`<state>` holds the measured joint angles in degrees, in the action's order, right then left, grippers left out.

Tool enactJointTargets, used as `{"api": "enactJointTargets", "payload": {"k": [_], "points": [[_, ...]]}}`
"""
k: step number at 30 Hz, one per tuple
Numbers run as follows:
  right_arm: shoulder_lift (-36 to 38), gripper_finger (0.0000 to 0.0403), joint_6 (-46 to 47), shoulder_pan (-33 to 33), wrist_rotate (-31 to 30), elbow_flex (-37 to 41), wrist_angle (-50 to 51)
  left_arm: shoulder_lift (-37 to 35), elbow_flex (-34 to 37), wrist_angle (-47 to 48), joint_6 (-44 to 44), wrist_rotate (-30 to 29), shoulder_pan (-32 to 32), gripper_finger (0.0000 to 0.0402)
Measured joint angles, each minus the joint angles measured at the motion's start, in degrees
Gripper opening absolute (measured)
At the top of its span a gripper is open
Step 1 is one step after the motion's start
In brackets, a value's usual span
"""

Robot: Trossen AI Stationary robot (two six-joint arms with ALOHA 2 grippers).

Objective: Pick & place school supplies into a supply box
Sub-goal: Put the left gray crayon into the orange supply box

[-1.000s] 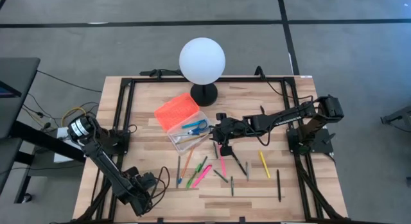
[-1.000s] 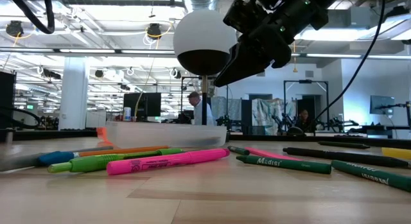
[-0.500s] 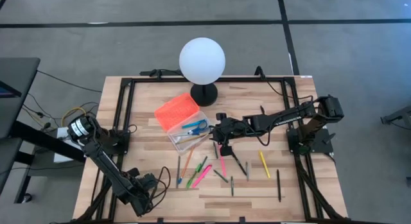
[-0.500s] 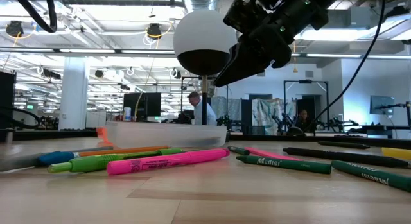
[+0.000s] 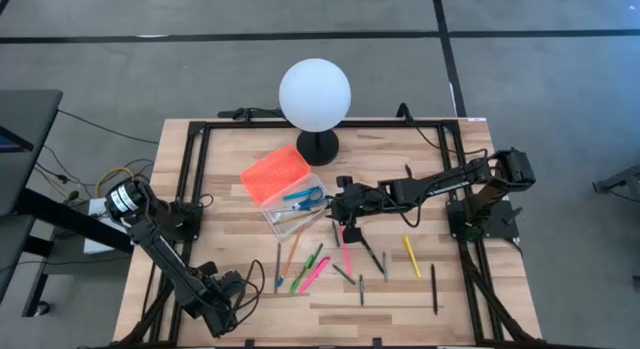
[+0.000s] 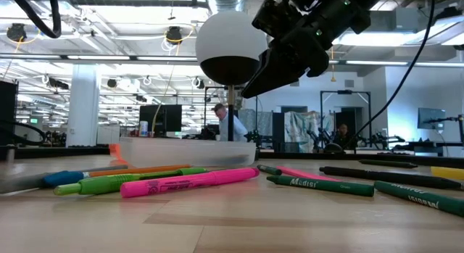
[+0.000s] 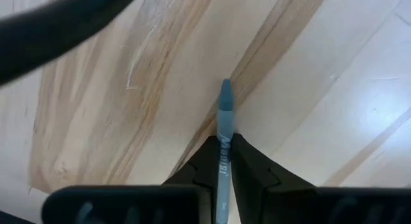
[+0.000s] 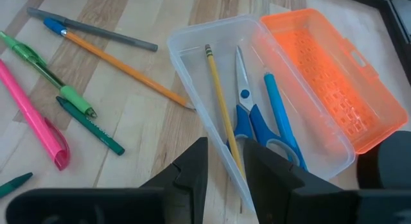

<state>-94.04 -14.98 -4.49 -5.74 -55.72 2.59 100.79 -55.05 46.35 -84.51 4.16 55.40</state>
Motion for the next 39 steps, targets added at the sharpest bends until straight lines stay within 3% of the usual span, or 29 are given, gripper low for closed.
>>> {"api": "enactJointTargets", "payload": {"k": [13, 22, 28, 34, 39], "points": [[0.0, 0.0093, -0.46, 0.0, 0.0, 0.0, 0.0, 0.45, -2.88, 2.34, 7.81, -2.49, -2.95, 0.0019], [0.0, 0.0093, -1.93, 0.0, -0.19, 0.0, -0.06, 0.39, -7.59, 10.81, 12.95, -13.98, -6.51, 0.0021], [0.0, 0.0093, -2.19, 0.02, -0.2, 0.0, -0.35, 0.24, -11.36, 19.72, 16.42, -26.96, -10.35, 0.0024], [0.0, 0.0093, -2.6, 0.02, -0.22, 0.0, -0.47, 0.17, -13.07, 22.13, 22.95, -41.32, -17.61, 0.0023], [0.0, 0.0093, -3.04, 0.02, -0.26, 0.0, -0.1, 0.13, -13.64, 21.1, 31.57, -46.28, -25.39, 0.0023]]}}
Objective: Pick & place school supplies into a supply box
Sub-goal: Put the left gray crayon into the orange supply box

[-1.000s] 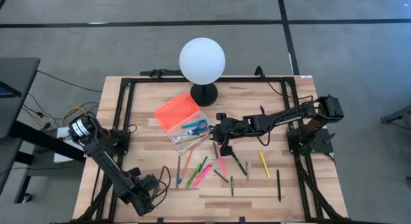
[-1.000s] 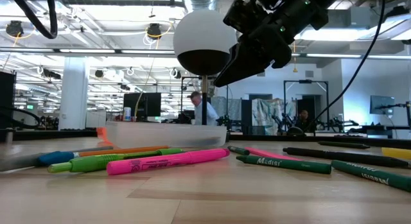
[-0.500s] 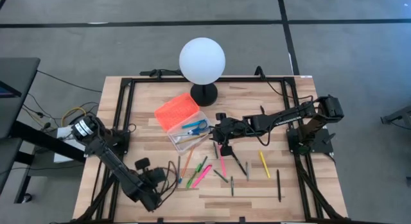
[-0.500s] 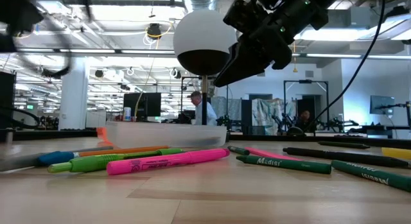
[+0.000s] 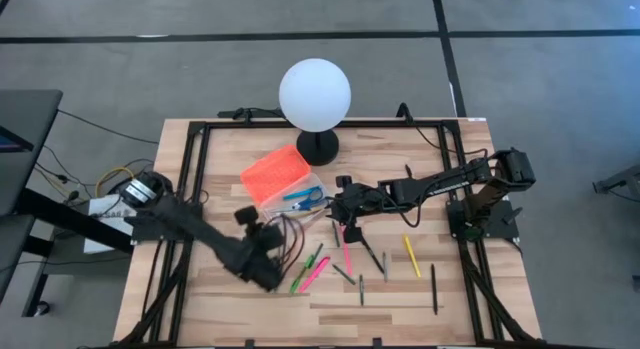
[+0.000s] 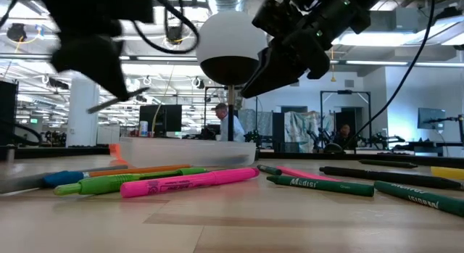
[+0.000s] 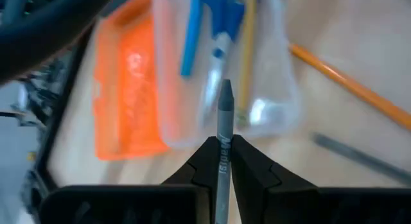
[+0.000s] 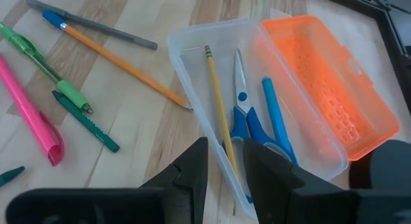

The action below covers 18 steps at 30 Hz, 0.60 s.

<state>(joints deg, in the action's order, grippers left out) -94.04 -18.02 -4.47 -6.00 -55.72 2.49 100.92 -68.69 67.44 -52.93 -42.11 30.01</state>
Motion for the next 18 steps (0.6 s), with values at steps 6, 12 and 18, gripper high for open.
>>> {"api": "enactJointTargets", "payload": {"k": [6, 12, 18], "points": [[0.0, 0.0093, -0.34, 0.0, -0.07, 0.0, 1.84, -0.02, 0.0, -4.6, 12.69, -2.24, -8.35, 0.0023], [0.0, 0.0093, -0.44, 0.0, -0.07, 0.0, 4.35, -0.02, 0.0, -14.45, 25.86, 0.89, -15.68, 0.0023], [0.0, 0.0093, 0.56, -0.02, -0.3, 0.0, 7.47, -0.02, 0.0, -18.37, 31.47, 9.2, -20.96, 0.0023]]}}
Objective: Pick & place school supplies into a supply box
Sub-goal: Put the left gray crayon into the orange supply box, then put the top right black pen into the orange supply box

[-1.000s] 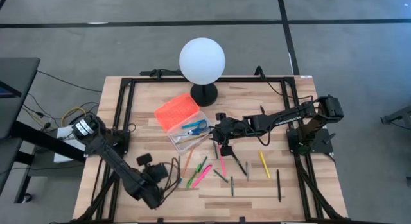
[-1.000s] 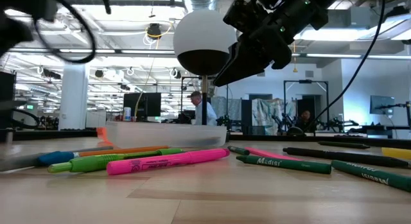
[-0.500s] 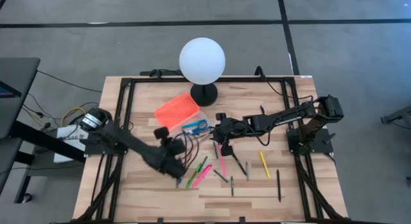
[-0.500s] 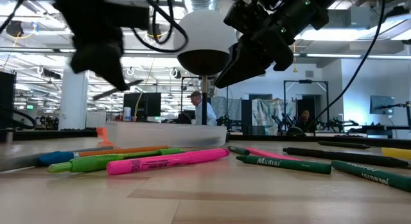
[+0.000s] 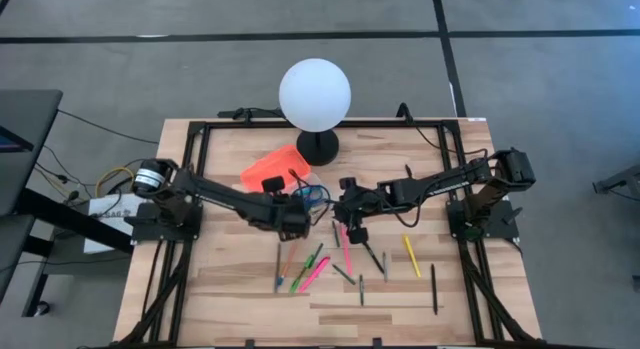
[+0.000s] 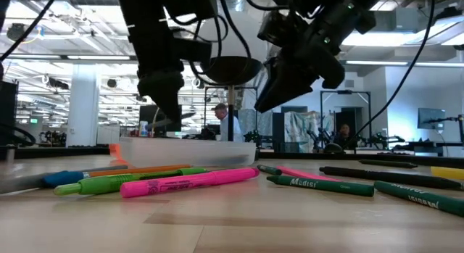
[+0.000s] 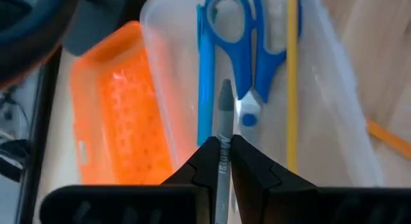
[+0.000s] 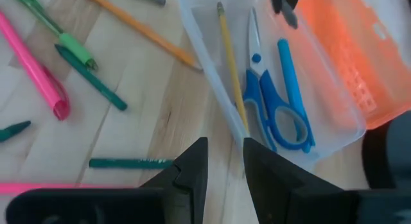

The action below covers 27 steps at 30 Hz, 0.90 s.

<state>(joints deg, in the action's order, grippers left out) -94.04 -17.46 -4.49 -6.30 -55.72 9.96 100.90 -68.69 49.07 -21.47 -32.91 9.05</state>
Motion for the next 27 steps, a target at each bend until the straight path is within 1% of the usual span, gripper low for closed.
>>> {"api": "enactJointTargets", "payload": {"k": [7, 10, 13, 16, 19, 23, 27], "points": [[0.0, 0.0093, 3.8, -0.02, -5.56, 0.0, 6.04, 0.2, 0.66, 1.1, 0.8, -0.02, -3.01, 0.0023], [0.0, 0.0093, 5.98, -0.02, -7.35, 0.02, 8.43, 0.35, 0.66, 1.12, 2.06, 0.4, -3.44, 0.0023], [0.0, 0.0093, 8.64, -0.2, -7.88, 0.02, 10.98, 0.35, 0.66, 1.09, 2.45, 1.43, -3.62, 0.0023], [0.0, 0.0093, 10.94, -1.29, -10.07, 0.02, 13.04, 0.35, 0.66, 1.22, 4.21, 1.65, -3.59, 0.0025], [0.0, 0.0093, 12.71, -3.19, -12.44, 0.02, 14.15, 0.35, 0.66, 0.81, 5.81, 1.53, -3.59, 0.0042], [0.0, 0.0093, 14.65, -5.94, -13.82, 0.02, 15.23, 0.35, 0.66, 0.42, 6.67, -2.28, -3.59, 0.0082], [0.0, 0.0093, 17.61, -8.73, -16.27, 0.02, 17.16, 0.35, 0.66, 0.51, 6.79, -3.32, -3.59, 0.0114]]}}
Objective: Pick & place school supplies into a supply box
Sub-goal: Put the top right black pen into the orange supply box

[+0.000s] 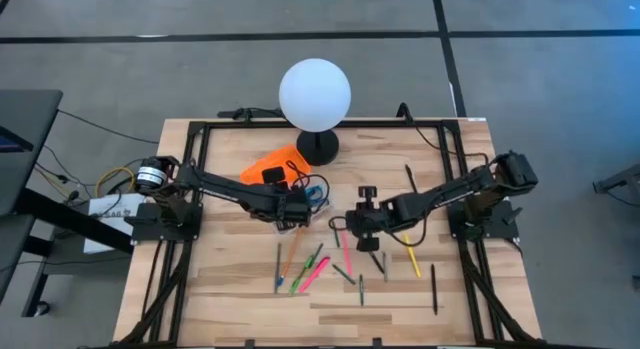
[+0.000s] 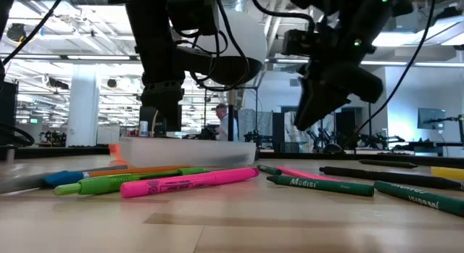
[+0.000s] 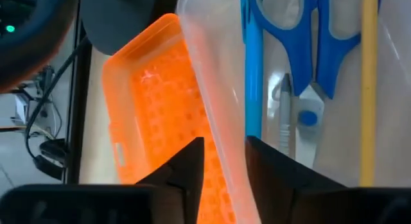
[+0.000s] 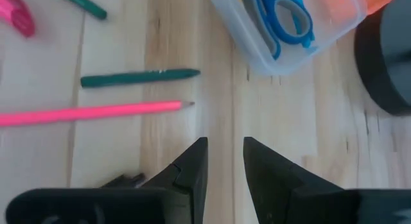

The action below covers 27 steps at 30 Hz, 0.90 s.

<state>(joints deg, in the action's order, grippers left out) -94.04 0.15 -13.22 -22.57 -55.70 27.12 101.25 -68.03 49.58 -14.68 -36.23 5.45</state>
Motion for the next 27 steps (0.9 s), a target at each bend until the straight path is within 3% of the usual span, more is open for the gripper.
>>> {"api": "enactJointTargets", "payload": {"k": [6, 12, 17, 23, 27], "points": [[0.0, 0.0093, 15.51, -5.62, -11.36, 0.0, 12.81, 0.0, 0.02, 3.8, -1.02, -1.94, 1.9, 0.0134], [0.01, 0.0093, 47.17, -10.83, -24.45, 0.0, 35.89, -0.17, 0.02, 4.26, -2.59, -10.76, 7.59, 0.0133], [0.04, 0.0093, 66.58, -13.29, -24.76, 0.0, 48.74, -0.39, 0.02, 3.7, -6.77, -12.45, 13.37, 0.0133], [0.04, 0.0093, 72.48, -15.7, -24.92, 0.05, 52.46, -0.42, 0.02, 4.03, -12.14, -17.23, 23.48, 0.0132], [3.86, 0.0093, 77.57, -15.23, -25.61, 4.17, 53.49, -0.42, 0.02, 7.25, -18.72, -24.62, 30.97, 0.0132]]}}
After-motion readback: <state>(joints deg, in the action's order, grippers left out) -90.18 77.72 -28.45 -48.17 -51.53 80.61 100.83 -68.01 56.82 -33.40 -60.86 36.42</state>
